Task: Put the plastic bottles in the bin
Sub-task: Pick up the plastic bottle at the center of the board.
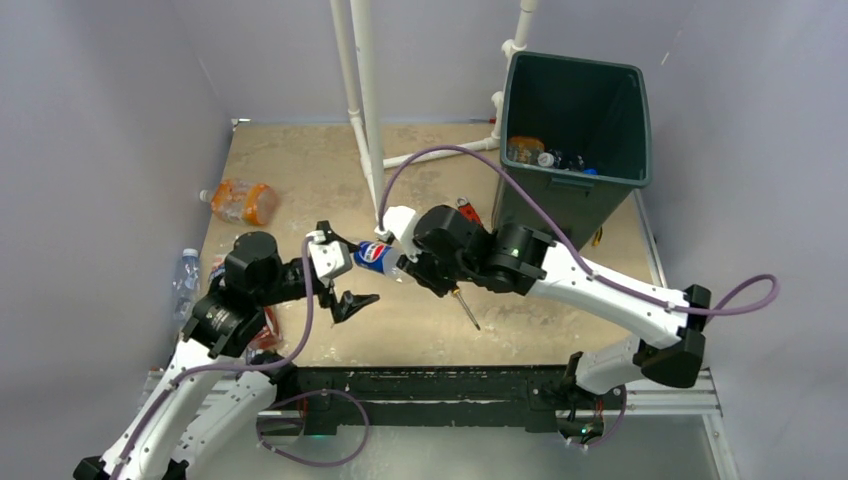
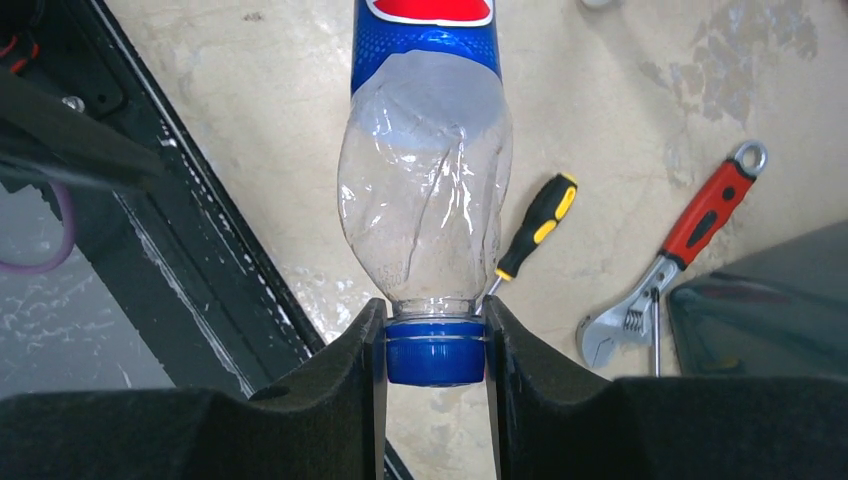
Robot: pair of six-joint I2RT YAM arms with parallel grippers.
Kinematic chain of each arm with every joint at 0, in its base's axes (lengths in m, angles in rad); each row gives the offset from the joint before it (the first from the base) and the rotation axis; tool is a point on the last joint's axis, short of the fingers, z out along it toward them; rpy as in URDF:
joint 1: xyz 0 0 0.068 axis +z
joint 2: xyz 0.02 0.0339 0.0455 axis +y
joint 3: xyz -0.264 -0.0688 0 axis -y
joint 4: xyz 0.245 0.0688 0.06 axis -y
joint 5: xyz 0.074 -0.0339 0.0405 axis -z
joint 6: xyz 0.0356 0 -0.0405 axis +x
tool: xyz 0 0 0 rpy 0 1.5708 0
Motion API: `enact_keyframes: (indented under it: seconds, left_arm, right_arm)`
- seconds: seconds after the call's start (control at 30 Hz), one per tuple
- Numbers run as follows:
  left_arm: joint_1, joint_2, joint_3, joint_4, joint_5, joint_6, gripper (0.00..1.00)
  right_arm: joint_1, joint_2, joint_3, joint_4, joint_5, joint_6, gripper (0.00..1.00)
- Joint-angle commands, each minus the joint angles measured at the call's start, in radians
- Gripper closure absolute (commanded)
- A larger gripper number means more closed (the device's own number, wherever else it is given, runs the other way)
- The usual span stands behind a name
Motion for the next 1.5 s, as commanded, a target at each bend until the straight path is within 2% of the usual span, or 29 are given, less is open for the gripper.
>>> enact_keyframes:
  seconds: [0.0, 0.27, 0.4, 0.5, 0.6, 0.7, 0.8, 0.87, 0.9, 1.0, 1.07, 1.13, 1.17, 1.2, 1.23, 1.37, 1.47]
  left_arm:
    - [-0.041, 0.044, 0.038, -0.014, -0.109, 0.077, 0.01]
    - [-0.127, 0.127, 0.090, -0.110, -0.280, 0.157, 0.01]
    - [-0.144, 0.141, 0.093, -0.097, -0.281, 0.157, 0.01]
    - [-0.146, 0.140, 0.082, -0.033, -0.225, 0.131, 0.09]
    - [-0.148, 0.123, 0.065, 0.043, -0.162, 0.098, 0.24]
    - [-0.147, 0.112, 0.056, 0.106, -0.106, 0.058, 0.38]
    - [-0.147, 0.118, 0.060, 0.140, -0.063, 0.020, 0.43]
    - [-0.148, 0.124, 0.061, 0.164, -0.045, -0.021, 0.41]
    - [-0.148, 0.126, 0.061, 0.170, -0.027, -0.038, 0.46]
    - [-0.147, 0.131, 0.063, 0.192, -0.017, -0.094, 0.78]
    - [-0.148, 0.132, 0.064, 0.210, -0.026, -0.139, 0.96]
    - [-0.148, 0.129, 0.062, 0.232, -0.033, -0.178, 1.00]
    - [-0.148, 0.126, 0.062, 0.246, -0.034, -0.198, 1.00]
    - [-0.147, 0.122, 0.062, 0.261, -0.039, -0.223, 1.00]
    - [-0.148, 0.118, 0.062, 0.277, -0.047, -0.251, 1.00]
    - [-0.147, 0.110, 0.054, 0.349, -0.086, -0.397, 1.00]
    - [-0.147, 0.114, 0.037, 0.415, -0.106, -0.530, 1.00]
  right_arm:
    - [0.060, 0.058, 0.141, -0.019, 0.043, -0.038, 1.00]
    - [0.084, 0.063, 0.225, 0.006, -0.037, -0.095, 1.00]
    - [0.085, 0.007, 0.222, 0.045, -0.092, -0.106, 1.00]
    - [0.086, -0.043, 0.185, 0.103, -0.135, -0.108, 1.00]
    - [0.086, -0.110, 0.120, 0.191, -0.152, -0.083, 1.00]
    - [0.085, -0.159, 0.071, 0.251, -0.232, -0.056, 1.00]
    - [0.084, -0.172, 0.066, 0.271, -0.245, -0.035, 0.99]
    - [0.085, -0.173, 0.073, 0.280, -0.255, -0.024, 0.95]
    - [0.085, -0.173, 0.074, 0.286, -0.263, -0.017, 0.91]
    - [0.084, -0.177, 0.069, 0.303, -0.279, -0.002, 0.81]
    - [0.085, -0.181, 0.063, 0.317, -0.284, 0.016, 0.61]
    - [0.085, -0.188, 0.058, 0.340, -0.281, 0.032, 0.41]
    - [0.085, -0.199, 0.051, 0.355, -0.282, 0.034, 0.29]
    - [0.085, -0.213, 0.042, 0.377, -0.283, 0.057, 0.13]
    - [0.085, -0.233, 0.030, 0.402, -0.283, 0.075, 0.03]
    - [0.085, -0.368, -0.112, 0.605, -0.236, 0.136, 0.01]
    - [0.085, -0.515, -0.293, 0.854, -0.095, 0.215, 0.01]
